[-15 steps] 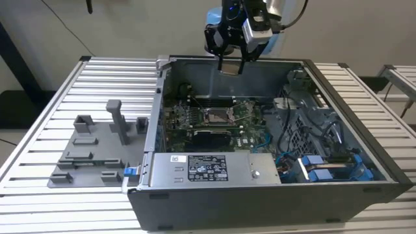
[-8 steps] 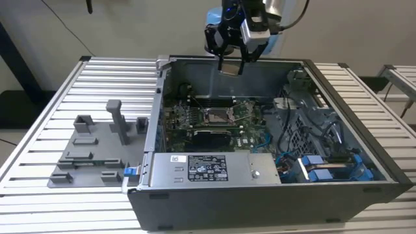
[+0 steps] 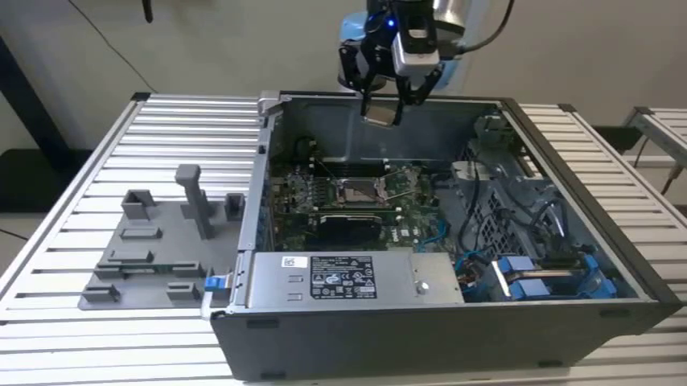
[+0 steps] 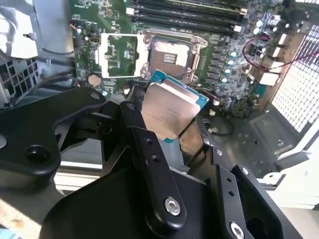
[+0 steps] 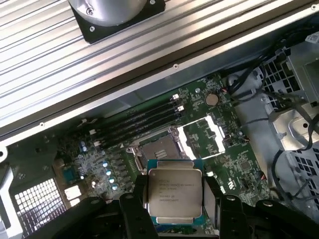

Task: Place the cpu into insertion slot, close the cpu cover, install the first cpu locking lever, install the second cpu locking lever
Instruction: 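Place the cpu into insertion slot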

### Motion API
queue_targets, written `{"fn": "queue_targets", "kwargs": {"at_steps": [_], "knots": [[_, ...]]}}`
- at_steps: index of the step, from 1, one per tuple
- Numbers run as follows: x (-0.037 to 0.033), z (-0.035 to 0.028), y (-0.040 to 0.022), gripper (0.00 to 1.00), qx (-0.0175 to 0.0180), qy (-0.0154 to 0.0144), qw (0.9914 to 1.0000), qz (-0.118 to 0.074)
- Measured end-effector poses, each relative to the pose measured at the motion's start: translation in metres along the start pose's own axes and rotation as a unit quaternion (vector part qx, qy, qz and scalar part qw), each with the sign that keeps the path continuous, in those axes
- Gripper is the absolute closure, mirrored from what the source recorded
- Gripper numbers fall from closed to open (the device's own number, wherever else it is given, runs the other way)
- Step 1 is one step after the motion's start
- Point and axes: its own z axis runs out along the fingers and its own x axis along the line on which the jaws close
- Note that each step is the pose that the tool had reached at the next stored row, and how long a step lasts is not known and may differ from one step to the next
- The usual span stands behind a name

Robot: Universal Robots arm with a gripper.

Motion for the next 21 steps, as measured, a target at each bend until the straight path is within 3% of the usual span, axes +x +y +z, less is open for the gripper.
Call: {"fn": "queue_targets", "kwargs": {"at_steps": [4, 11, 16, 21], "knots": [[0.0, 0.0013, -0.0001, 0.46, -0.0005, -0.0023, 0.99965, 0.026], [0.0, 0.003, -0.0001, 0.46, -0.0013, -0.0054, 0.99812, 0.061], [0.0, 0.004, -0.0002, 0.46, -0.0018, -0.008, 0.99584, 0.091], [0.0, 0.0055, -0.0003, 0.46, -0.0025, -0.0106, 0.99276, 0.12]]}}
